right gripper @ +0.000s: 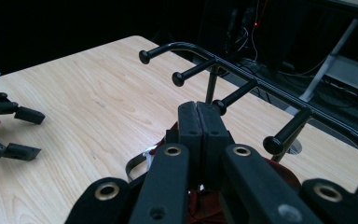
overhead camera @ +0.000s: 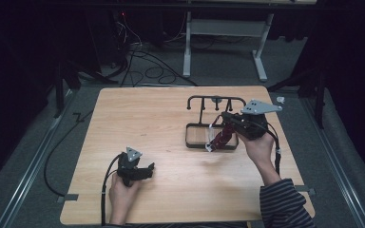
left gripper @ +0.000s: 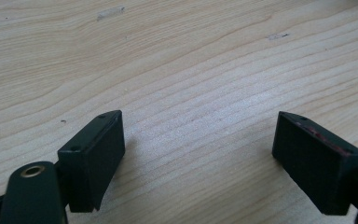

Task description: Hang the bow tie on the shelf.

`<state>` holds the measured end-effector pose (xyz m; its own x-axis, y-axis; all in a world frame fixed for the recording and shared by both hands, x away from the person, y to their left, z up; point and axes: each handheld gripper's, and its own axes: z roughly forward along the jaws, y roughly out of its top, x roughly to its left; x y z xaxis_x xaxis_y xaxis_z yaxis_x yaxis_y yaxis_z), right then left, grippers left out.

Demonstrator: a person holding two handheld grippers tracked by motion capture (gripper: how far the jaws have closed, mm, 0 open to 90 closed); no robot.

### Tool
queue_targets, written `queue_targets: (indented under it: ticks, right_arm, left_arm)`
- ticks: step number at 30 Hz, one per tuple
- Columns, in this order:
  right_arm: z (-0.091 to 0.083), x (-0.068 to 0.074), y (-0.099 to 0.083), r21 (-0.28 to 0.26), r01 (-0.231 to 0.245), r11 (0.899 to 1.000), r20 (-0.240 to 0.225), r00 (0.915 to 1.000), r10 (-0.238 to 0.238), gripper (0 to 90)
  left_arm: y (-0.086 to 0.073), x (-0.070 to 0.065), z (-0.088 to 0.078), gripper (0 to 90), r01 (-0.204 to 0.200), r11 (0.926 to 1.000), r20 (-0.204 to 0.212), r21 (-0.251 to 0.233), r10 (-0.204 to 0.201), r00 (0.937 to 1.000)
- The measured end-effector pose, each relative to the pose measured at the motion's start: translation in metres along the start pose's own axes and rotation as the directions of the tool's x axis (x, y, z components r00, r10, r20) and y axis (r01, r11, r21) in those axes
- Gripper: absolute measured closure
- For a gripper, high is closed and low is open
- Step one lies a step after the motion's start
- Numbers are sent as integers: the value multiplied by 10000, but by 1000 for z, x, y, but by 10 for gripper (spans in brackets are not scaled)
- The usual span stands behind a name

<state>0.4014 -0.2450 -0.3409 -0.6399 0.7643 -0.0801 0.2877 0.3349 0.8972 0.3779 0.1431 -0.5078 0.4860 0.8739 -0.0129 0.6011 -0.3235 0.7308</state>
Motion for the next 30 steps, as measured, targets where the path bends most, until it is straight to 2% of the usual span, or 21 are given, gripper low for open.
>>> queue_targets:
  ticks: [23,30]
  right_arm:
    - [20,-10,15,-62,-451,9990,338,9984,453,900]
    - [26,-15,16,103,-620,9980,481,9970,614,900]
  left_arm:
    - [0,0,0,172,0,10000,1,1,0,10000]
    - [0,0,0,172,3,10000,2,-1,-3,10000]
